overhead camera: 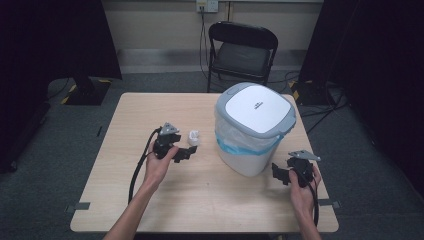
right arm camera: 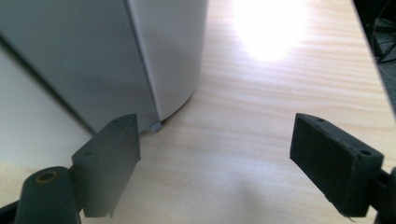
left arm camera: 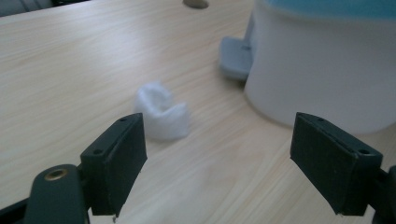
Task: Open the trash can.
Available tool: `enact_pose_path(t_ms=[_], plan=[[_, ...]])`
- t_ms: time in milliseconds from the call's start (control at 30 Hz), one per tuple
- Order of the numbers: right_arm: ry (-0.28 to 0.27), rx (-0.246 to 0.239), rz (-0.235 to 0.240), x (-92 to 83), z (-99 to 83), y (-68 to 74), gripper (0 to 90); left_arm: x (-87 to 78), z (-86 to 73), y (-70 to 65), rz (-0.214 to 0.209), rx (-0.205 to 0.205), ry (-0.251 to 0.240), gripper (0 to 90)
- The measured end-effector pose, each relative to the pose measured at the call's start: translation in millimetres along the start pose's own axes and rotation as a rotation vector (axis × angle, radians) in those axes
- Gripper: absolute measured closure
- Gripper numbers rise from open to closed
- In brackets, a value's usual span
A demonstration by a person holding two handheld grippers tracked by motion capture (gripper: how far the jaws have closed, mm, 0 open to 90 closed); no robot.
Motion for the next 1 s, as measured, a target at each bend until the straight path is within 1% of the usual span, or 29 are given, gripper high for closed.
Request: enact_pose_path(t_ms=[67, 100, 133, 167, 200, 233, 267, 300, 333, 367, 400, 433, 467, 500, 533, 600, 633, 667, 700, 733, 767, 800, 833, 867, 933, 967, 1000], plan=[[-0.008, 0.004, -0.017, 0.1, 2.9, -2.1, 15.8, 8.0, 10.3, -2.2, 0.006, -0.018, -0.015, 18.4], [-0.008, 0.004, -0.017, 0.1, 2.9, -2.1, 15.8, 8.0, 10.3, -2.2, 0.006, -0.018, -0.015, 18.4], [-0.022, 0.004, -0.029, -0.2, 7.4, -3.1, 15.8, 16.0, 20.1, -2.7, 0.007, -0.018, -0.021, 18.5], [-0.028, 0.004, -0.037, 0.2, 8.7, -3.7, 15.9, 21.4, 25.7, -2.7, 0.007, -0.019, -0.027, 18.5], [-0.032, 0.005, -0.042, 0.6, 10.8, -4.1, 15.9, 24.8, 28.7, -2.9, 0.010, -0.021, -0.037, 18.5], [-0.032, 0.006, -0.044, 0.9, 11.8, -4.6, 15.9, 28.6, 32.3, -1.5, 0.015, -0.012, -0.034, 18.6], [-0.034, 0.011, -0.050, 1.4, 13.1, -5.4, 16.2, 33.9, 36.1, -0.2, 0.016, -0.012, -0.035, 18.7], [-0.027, 0.013, -0.057, 1.8, 14.2, -6.9, 16.6, 37.9, 39.0, 0.9, 0.018, -0.016, -0.048, 18.8], [-0.003, 0.023, -0.077, 2.3, 14.5, -9.2, 17.0, 41.3, 40.6, 1.5, 0.014, -0.021, -0.058, 18.8], [-0.003, 0.023, -0.077, 2.3, 14.5, -9.2, 17.0, 41.3, 40.6, 1.5, 0.014, -0.021, -0.058, 18.7], [0.000, 0.086, -0.099, 4.0, 18.5, -13.9, 20.6, 51.9, 41.7, 0.7, -0.007, -0.043, -0.057, 18.7], [-0.011, 0.092, -0.092, 4.8, 21.0, -14.6, 19.7, 58.0, 41.8, -0.3, 0.020, -0.002, -0.032, 18.8], [-0.010, 0.089, -0.103, 5.9, 24.3, -15.2, 19.4, 61.5, 42.5, -2.1, 0.022, 0.010, -0.040, 19.0], [-0.013, 0.083, -0.121, 6.5, 26.0, -16.0, 21.1, 64.8, 44.1, -4.0, 0.022, 0.026, -0.040, 20.1], [-0.014, 0.083, -0.143, 6.9, 28.3, -16.4, 23.6, 67.4, 45.4, -4.5, 0.015, 0.027, -0.047, 20.7], [-0.014, 0.078, -0.155, 7.4, 29.8, -16.4, 24.3, 72.6, 47.3, -3.9, 0.014, 0.015, -0.043, 20.7], [-0.014, 0.078, -0.155, 7.4, 29.8, -16.4, 24.3, 72.6, 47.3, -3.9, 0.014, 0.015, -0.043, 20.7], [-0.021, 0.075, -0.160, 8.4, 30.0, -16.9, 24.3, 77.9, 49.5, -2.6, 0.011, 0.012, -0.037, 20.7], [-0.022, 0.074, -0.161, 8.7, 30.0, -17.3, 24.1, 80.6, 50.7, -3.3, 0.002, 0.002, -0.046, 20.7], [-0.024, 0.076, -0.163, 9.2, 30.1, -18.0, 24.2, 82.4, 51.4, -3.7, 0.002, 0.008, -0.043, 20.7], [-0.028, 0.081, -0.163, 9.9, 30.3, -18.6, 24.5, 85.0, 51.6, -4.6, 0.013, 0.024, -0.044, 20.7], [-0.034, 0.085, -0.168, 10.9, 30.9, -19.2, 25.0, 85.0, 51.6, -4.6, 0.013, 0.024, -0.044, 20.7], [-0.039, 0.085, -0.170, 12.3, 31.5, -19.9, 26.2, 93.3, 51.1, -7.4, 0.015, 0.052, -0.035, 20.7], [-0.041, 0.087, -0.169, 12.7, 31.7, -19.9, 27.4, 96.5, 50.9, -9.6, 0.002, 0.054, -0.030, 20.7], [-0.042, 0.083, -0.165, 12.8, 32.1, -20.0, 27.8, 99.1, 51.5, -10.8, 0.010, 0.061, -0.034, 23.2], [-0.044, 0.083, -0.162, 12.8, 32.0, -20.4, 28.7, 101.5, 53.1, -12.2, 0.006, 0.058, -0.047, 24.2], [-0.044, 0.094, -0.145, 12.8, 31.8, -20.1, 30.5, 101.8, 53.3, -12.7, -0.004, 0.057, -0.047, 27.1]])
Point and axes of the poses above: each handheld gripper's, and its own axes: x roughly forward along the jaws, z roughly out of its top, y roughly to its left, the point moved 5 cm from there along x, roughly forward along the jaws, and after that the axes turned 13 degrees about -x, right-handed, at the moved point
